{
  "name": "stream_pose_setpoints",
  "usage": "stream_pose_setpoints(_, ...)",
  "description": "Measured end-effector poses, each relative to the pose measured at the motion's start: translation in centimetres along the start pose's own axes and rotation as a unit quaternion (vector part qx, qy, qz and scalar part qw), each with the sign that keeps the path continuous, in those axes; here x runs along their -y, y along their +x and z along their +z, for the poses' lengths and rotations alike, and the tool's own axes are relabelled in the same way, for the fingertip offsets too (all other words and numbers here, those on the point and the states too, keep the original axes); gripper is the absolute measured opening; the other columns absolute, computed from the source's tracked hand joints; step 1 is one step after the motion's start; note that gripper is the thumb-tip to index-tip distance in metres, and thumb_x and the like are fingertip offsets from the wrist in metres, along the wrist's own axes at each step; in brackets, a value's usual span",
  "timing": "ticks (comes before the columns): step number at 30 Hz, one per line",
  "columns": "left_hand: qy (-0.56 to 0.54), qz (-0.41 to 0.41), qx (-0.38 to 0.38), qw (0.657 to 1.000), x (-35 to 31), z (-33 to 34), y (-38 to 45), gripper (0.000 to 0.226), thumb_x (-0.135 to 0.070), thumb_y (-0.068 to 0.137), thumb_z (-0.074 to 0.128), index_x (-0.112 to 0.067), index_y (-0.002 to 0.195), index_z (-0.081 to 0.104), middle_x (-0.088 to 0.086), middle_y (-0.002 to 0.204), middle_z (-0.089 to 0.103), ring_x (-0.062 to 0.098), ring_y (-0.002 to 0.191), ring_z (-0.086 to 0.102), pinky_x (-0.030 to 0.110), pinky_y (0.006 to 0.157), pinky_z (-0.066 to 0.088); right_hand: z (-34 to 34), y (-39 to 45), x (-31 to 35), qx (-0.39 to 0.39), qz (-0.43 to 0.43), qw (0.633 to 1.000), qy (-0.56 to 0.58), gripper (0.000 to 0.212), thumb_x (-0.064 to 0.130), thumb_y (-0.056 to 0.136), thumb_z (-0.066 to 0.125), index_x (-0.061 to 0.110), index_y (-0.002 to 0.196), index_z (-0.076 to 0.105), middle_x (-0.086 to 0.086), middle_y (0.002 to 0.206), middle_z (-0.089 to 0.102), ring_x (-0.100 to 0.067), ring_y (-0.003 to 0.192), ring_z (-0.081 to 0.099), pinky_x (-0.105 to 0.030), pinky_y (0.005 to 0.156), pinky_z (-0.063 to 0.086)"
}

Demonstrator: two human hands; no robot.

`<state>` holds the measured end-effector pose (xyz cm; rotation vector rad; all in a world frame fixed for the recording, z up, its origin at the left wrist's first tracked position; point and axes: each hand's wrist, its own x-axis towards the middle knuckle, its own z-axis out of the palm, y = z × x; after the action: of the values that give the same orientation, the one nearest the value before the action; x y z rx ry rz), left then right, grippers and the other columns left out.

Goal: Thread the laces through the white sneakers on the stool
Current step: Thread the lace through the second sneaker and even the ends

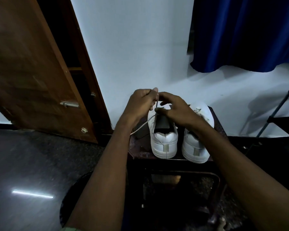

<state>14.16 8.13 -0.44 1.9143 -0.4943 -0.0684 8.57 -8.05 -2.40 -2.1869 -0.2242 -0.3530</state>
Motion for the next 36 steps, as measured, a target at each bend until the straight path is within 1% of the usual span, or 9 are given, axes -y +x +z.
stream_pose_setpoints(4,0.044,0.039,-0.052,0.997,-0.1,0.2,0.3,0.049,-0.049,0.103,0.055,-0.022,0.064,0.066,-0.007,0.050,0.043,0.012,0.050,0.041,0.032,0.062,0.037,0.2,0.4,1.0,-0.114,0.031,0.974,0.191,0.015,0.000,0.093,0.069,0.013,0.098,0.076,0.002,0.075,0.073,-0.008,0.068,0.064,-0.020,0.067,0.051)
stream_pose_setpoints(9,0.130,0.035,-0.053,0.989,1.0,-0.2,0.5,0.048,-0.048,0.104,0.056,-0.019,0.067,0.068,-0.015,0.047,0.052,0.004,0.047,0.047,0.026,0.060,0.037,-2.0,0.8,-0.3,-0.322,0.198,0.870,0.316,0.026,0.023,0.102,0.061,0.013,0.080,0.072,0.004,0.061,0.057,-0.010,0.055,0.047,-0.023,0.054,0.037)
stream_pose_setpoints(11,0.163,0.040,-0.052,0.985,1.3,-0.2,0.7,0.047,-0.050,0.102,0.056,-0.023,0.066,0.069,-0.018,0.051,0.058,0.004,0.052,0.052,0.026,0.063,0.040,-2.0,0.9,-1.3,-0.298,0.169,0.910,0.234,0.018,0.024,0.096,0.069,0.017,0.080,0.071,0.005,0.071,0.066,-0.011,0.063,0.057,-0.026,0.063,0.045)
stream_pose_setpoints(15,0.214,0.074,-0.052,0.973,1.4,0.5,0.8,0.043,-0.053,0.097,0.056,-0.028,0.063,0.066,-0.008,0.059,0.063,0.013,0.061,0.060,0.031,0.062,0.045,-1.8,0.8,-1.2,-0.104,-0.006,0.994,-0.024,0.014,0.040,0.096,0.069,0.029,0.101,0.076,0.012,0.094,0.074,-0.006,0.093,0.065,-0.028,0.088,0.052)
stream_pose_setpoints(18,0.201,0.082,-0.068,0.974,1.2,0.9,0.8,0.044,-0.055,0.098,0.055,-0.027,0.067,0.070,-0.011,0.067,0.070,0.011,0.069,0.066,0.032,0.067,0.051,-1.5,1.1,-1.3,-0.072,-0.029,0.984,-0.158,0.025,0.048,0.097,0.058,0.035,0.079,0.070,0.012,0.073,0.069,-0.018,0.088,0.063,-0.048,0.094,0.047)
stream_pose_setpoints(23,0.190,0.084,-0.073,0.976,1.2,0.6,0.9,0.045,-0.053,0.101,0.056,-0.027,0.067,0.071,-0.020,0.063,0.067,0.003,0.061,0.060,0.026,0.064,0.042,-2.3,0.8,-1.6,-0.145,-0.001,0.977,-0.156,0.023,0.030,0.104,0.058,0.029,0.082,0.067,0.014,0.092,0.064,-0.020,0.107,0.050,-0.040,0.087,0.028)
stream_pose_setpoints(29,0.174,0.109,-0.064,0.977,1.2,1.1,1.0,0.047,-0.050,0.102,0.056,-0.024,0.063,0.059,-0.010,0.050,0.048,0.010,0.052,0.044,0.030,0.056,0.034,-1.5,0.3,-1.7,-0.070,-0.043,0.988,-0.131,0.019,0.050,0.096,0.067,0.032,0.093,0.069,0.017,0.099,0.069,-0.011,0.112,0.049,-0.042,0.092,0.032)
stream_pose_setpoints(32,0.177,0.105,-0.075,0.976,1.1,0.9,0.9,0.040,-0.051,0.100,0.059,-0.030,0.068,0.070,-0.015,0.050,0.052,0.006,0.051,0.048,0.028,0.058,0.033,-1.2,0.7,-1.5,-0.164,-0.041,0.970,-0.176,0.022,0.040,0.096,0.069,0.027,0.079,0.072,0.009,0.086,0.066,-0.017,0.097,0.055,-0.039,0.083,0.028)
stream_pose_setpoints(36,0.161,0.094,-0.083,0.979,1.0,0.4,1.0,0.043,-0.051,0.100,0.058,-0.026,0.070,0.074,-0.010,0.042,0.045,0.008,0.044,0.044,0.028,0.059,0.034,-2.1,0.6,-0.9,-0.373,0.078,0.923,-0.048,0.024,0.041,0.095,0.068,0.025,0.079,0.076,0.010,0.074,0.069,-0.011,0.073,0.064,-0.041,0.083,0.053)
